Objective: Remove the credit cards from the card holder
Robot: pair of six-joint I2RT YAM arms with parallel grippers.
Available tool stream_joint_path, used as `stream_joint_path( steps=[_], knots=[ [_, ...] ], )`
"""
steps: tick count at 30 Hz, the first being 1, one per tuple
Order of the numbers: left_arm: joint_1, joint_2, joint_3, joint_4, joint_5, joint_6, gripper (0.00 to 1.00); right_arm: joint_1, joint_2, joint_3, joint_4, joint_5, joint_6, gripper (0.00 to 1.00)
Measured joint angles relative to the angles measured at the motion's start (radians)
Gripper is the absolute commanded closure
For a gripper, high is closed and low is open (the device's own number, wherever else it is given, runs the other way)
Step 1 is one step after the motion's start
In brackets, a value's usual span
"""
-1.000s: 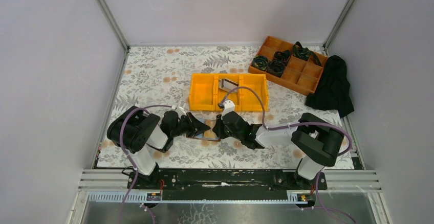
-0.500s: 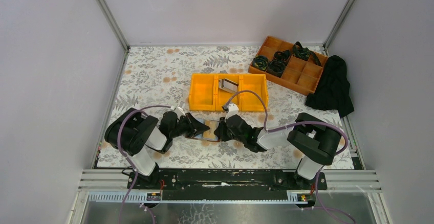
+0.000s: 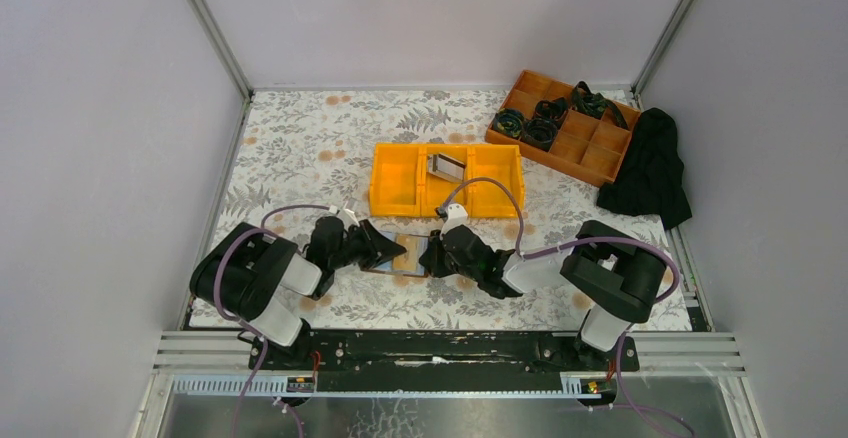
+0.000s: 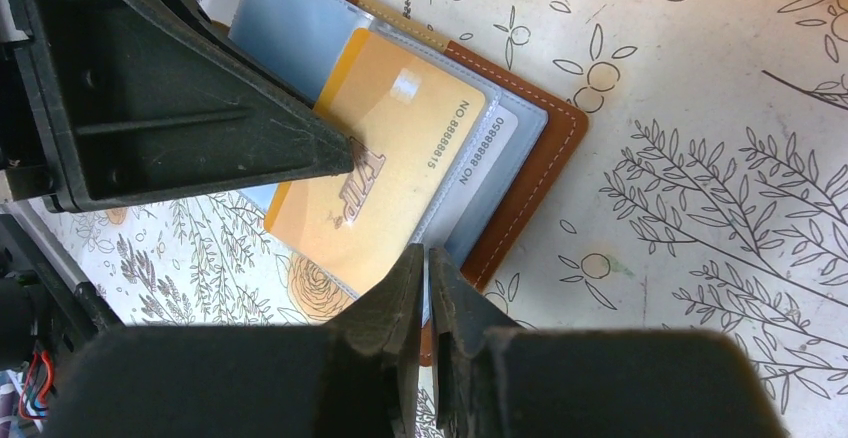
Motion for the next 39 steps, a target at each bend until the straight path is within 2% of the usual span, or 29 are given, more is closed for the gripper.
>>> stream_joint_path(
  steps=[16, 21, 24, 28, 35, 39],
  knots=[
    [0.061, -0.078, -0.002, -0.088, 0.001, 0.038, 0.74, 0.000, 0.022, 0.008, 0.019, -0.002, 0.005, 0.88],
    [0.079, -0.101, -0.005, -0.116, -0.001, 0.046, 0.87, 0.000, 0.032, 0.015, 0.023, -0.002, 0.008, 0.88],
    [0.085, -0.139, -0.010, -0.158, -0.011, 0.061, 0.90, 0.000, 0.034, 0.018, 0.024, -0.002, 0.009, 0.88],
    [0.087, -0.200, -0.011, -0.206, -0.032, 0.078, 1.00, 0.000, 0.037, 0.019, 0.026, -0.002, 0.011, 0.88],
    [0.093, -0.245, -0.016, -0.249, -0.057, 0.090, 1.00, 0.000, 0.045, 0.020, 0.041, -0.002, 0.014, 0.88],
    [0.093, -0.351, -0.025, -0.323, -0.105, 0.090, 1.00, 0.000, 0.045, 0.019, 0.042, -0.002, 0.015, 0.88]
  ],
)
